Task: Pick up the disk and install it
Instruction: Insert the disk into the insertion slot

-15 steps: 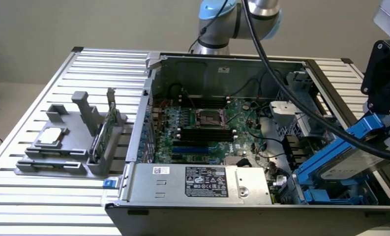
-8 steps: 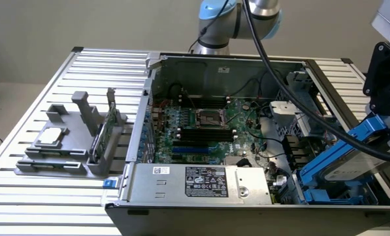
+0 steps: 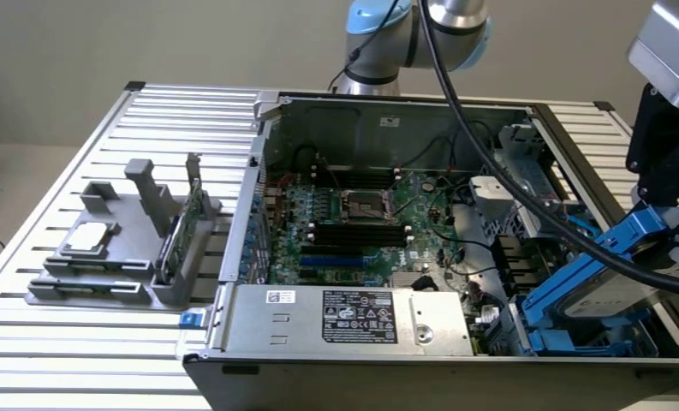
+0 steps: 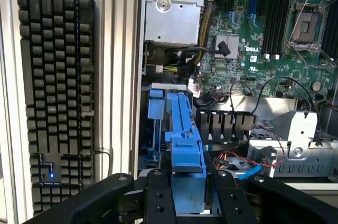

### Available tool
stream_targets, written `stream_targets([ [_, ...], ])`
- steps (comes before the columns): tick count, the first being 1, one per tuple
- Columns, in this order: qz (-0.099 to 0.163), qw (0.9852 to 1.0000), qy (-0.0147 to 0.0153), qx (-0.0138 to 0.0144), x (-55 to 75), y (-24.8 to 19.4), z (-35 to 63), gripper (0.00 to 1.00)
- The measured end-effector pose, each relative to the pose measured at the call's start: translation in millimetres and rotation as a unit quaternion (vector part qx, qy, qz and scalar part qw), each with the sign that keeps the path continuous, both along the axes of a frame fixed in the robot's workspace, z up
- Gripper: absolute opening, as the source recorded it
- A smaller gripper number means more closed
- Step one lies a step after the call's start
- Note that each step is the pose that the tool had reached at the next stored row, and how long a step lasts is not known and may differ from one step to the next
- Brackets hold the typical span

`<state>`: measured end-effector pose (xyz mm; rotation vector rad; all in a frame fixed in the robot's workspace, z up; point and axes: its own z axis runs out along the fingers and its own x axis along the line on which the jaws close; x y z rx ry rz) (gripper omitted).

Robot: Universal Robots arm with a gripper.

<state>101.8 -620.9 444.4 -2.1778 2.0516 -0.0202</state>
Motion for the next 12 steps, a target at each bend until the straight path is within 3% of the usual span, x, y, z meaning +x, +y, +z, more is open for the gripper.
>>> stream_targets([
  [4,0.000,1.0000,-0.0024,-0.0002,-2.6,0.1,-1.4,0.33],
  [9,0.000,0.9999,-0.0107,-0.0005,-3.5,0.2,-4.8,0.33],
  [12,0.000,0.9999,-0.0139,-0.0005,-5.5,0.3,-6.4,0.33],
])
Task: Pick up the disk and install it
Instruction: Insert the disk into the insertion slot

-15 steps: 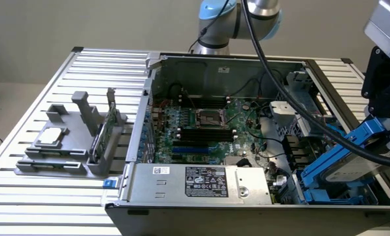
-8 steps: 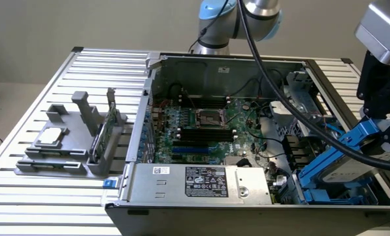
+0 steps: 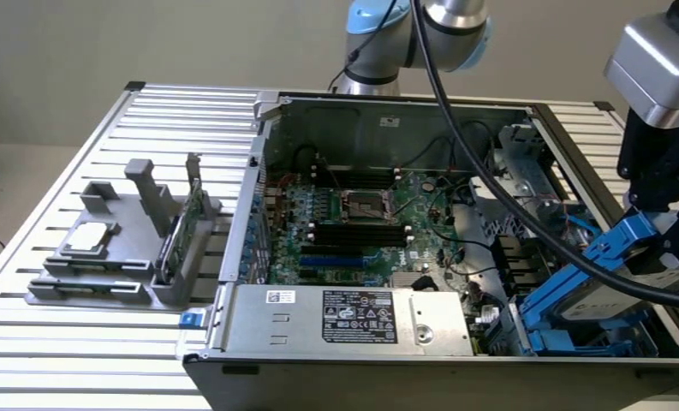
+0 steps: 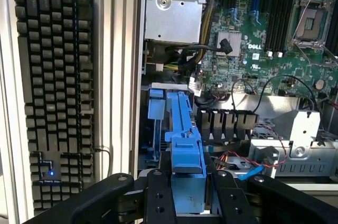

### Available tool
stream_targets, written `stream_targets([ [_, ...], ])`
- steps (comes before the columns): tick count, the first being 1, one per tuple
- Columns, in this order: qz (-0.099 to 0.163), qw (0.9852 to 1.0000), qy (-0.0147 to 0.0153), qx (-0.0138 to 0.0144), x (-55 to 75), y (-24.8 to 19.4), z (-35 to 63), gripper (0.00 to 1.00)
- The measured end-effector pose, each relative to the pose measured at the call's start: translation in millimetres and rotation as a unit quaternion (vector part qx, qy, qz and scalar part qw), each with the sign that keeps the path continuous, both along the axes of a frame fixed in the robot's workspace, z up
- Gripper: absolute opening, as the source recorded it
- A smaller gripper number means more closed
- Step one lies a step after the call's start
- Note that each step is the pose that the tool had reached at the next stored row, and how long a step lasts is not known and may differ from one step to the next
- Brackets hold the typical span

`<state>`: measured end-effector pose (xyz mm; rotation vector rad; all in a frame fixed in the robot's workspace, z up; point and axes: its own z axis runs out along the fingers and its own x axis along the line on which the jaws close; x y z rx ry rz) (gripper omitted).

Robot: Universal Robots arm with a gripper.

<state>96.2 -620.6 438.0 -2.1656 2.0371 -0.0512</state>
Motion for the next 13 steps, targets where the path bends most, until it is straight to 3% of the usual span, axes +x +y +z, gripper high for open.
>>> stream_targets([
  [13,0.000,0.9999,-0.0103,0.0000,-7.6,1.6,-5.4,0.33],
])
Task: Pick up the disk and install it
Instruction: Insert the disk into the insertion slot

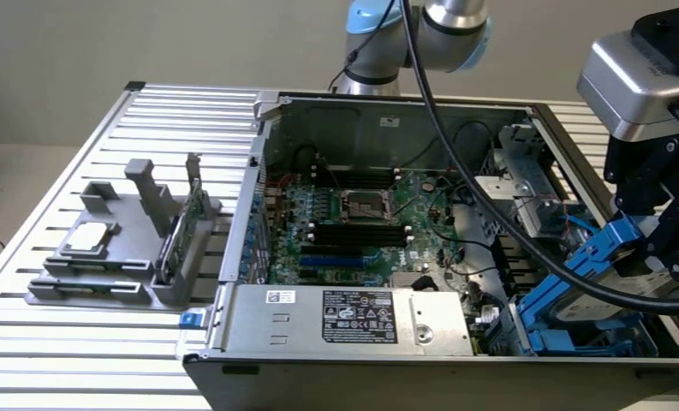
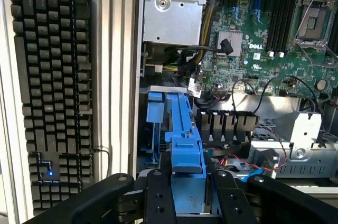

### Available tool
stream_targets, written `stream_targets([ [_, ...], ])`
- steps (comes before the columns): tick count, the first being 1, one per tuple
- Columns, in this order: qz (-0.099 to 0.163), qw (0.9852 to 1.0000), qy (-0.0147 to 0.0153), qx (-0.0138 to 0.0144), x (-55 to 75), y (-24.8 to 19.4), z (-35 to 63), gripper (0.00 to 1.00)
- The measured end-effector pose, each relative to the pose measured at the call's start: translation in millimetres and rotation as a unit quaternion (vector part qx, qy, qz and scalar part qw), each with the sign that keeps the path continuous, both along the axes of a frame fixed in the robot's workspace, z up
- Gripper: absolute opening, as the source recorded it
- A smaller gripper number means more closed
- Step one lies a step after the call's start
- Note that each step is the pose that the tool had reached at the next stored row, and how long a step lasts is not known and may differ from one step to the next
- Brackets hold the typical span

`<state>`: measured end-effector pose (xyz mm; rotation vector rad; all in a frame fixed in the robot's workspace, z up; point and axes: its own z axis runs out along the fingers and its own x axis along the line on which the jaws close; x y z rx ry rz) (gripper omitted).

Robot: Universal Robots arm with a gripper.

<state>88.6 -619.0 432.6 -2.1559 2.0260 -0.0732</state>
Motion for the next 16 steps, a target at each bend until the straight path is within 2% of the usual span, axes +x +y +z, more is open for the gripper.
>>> stream_targets([
  [9,0.000,1.0000,-0.0044,-0.0001,-0.1,3.6,-2.0,0.33],
  [12,0.000,1.0000,-0.0082,0.0000,-0.1,4.5,-3.1,0.33],
  [16,0.000,0.9999,-0.0151,0.0001,-0.1,5.7,-4.7,0.33],
])
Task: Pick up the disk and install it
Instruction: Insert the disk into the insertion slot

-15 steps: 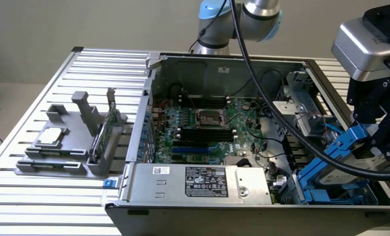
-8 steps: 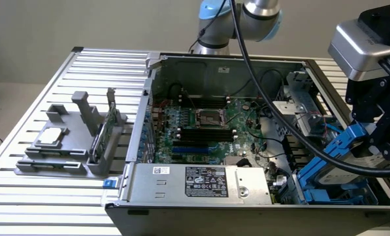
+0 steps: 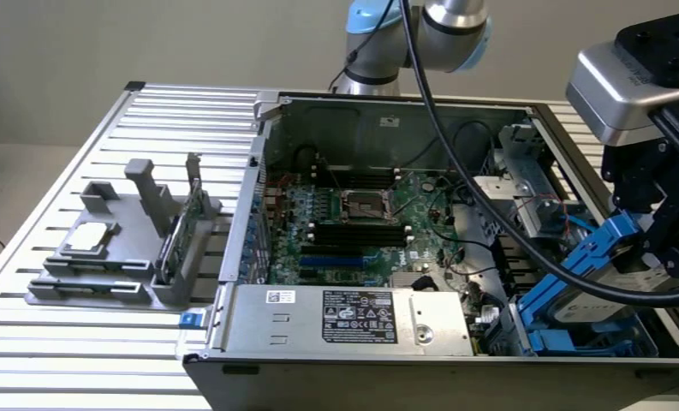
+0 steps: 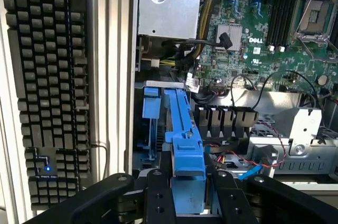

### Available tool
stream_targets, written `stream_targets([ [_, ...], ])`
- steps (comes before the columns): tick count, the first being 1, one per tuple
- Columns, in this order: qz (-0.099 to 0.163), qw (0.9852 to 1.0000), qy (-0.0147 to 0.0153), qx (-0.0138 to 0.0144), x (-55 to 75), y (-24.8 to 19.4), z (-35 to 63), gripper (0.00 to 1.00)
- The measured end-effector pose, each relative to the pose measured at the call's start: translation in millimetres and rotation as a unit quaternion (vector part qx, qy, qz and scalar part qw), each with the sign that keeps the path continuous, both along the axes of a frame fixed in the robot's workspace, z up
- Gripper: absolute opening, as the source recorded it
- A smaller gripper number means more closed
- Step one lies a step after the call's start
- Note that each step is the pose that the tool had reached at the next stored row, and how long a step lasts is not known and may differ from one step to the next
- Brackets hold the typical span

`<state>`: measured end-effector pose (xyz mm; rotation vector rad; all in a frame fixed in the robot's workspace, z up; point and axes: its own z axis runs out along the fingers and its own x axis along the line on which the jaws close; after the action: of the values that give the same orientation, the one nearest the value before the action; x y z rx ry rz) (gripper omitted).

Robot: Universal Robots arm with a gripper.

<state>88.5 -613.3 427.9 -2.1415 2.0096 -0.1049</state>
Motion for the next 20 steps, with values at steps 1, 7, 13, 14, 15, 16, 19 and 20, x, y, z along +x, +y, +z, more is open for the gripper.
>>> stream_targets([
  [1,0.000,1.0000,-0.0011,0.0000,-0.2,0.4,-0.6,0.33],
  [7,0.000,1.0000,-0.0028,0.0001,-1.8,2.9,-2.0,0.33],
  [13,0.000,1.0000,-0.0028,0.0001,-4.5,3.2,-2.0,0.46],
  [14,0.000,1.0000,-0.0028,0.0001,-5.3,3.2,-2.0,0.53],
  [15,0.000,1.0000,-0.0029,0.0001,-5.6,3.2,-2.0,0.53],
  [16,0.000,1.0000,-0.0028,0.0002,-5.7,3.2,-2.1,0.53],
  [19,0.000,1.0000,-0.0028,0.0001,-5.8,3.2,-2.0,0.53],
  [20,0.000,1.0000,-0.0028,0.0001,-5.8,3.2,-2.0,0.53],
])
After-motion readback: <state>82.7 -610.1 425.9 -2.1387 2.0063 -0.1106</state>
